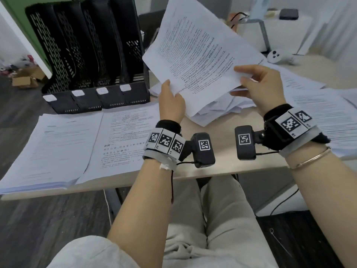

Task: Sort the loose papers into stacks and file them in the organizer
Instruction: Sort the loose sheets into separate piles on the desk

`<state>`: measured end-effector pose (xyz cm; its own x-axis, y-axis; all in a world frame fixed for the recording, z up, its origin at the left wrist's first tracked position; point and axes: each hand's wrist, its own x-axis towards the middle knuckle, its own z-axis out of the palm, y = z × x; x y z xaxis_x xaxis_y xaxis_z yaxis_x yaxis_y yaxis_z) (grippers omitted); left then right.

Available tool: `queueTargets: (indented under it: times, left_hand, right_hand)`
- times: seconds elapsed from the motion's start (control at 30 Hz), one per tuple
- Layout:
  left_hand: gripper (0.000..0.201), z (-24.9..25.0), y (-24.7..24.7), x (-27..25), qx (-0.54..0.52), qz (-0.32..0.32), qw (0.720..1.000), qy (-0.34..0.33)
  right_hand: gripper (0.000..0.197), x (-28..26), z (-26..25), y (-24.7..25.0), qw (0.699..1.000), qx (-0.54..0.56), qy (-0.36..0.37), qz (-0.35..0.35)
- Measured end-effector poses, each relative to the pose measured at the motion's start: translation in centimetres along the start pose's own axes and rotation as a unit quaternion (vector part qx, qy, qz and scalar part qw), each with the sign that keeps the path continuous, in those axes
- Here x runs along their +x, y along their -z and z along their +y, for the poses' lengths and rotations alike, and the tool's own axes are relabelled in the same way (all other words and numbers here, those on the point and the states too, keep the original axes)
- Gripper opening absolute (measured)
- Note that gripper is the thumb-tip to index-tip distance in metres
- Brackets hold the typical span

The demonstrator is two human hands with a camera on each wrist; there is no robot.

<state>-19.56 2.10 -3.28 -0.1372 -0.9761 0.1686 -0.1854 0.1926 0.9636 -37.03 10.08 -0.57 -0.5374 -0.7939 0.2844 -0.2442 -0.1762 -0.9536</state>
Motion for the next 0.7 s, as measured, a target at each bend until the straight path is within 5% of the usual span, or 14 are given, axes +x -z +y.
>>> queueTargets:
  times: [0.4,0.7]
  left_hand:
    - [0.061,4.0,-10.1,-2.2,-0.017,-0.111,0.986,-0.125]
    - [0.062,6.4,-17.7,-4.8,-0.069,-0.232,0.964,-0.112]
  right_hand:
    - [0.022,-1.7,0.2,10.6,0.993,0.008,-0.074,0.090]
    - [0.017,-3.4,0.8,18.0,0.981,-0.042,-0.086,0.166]
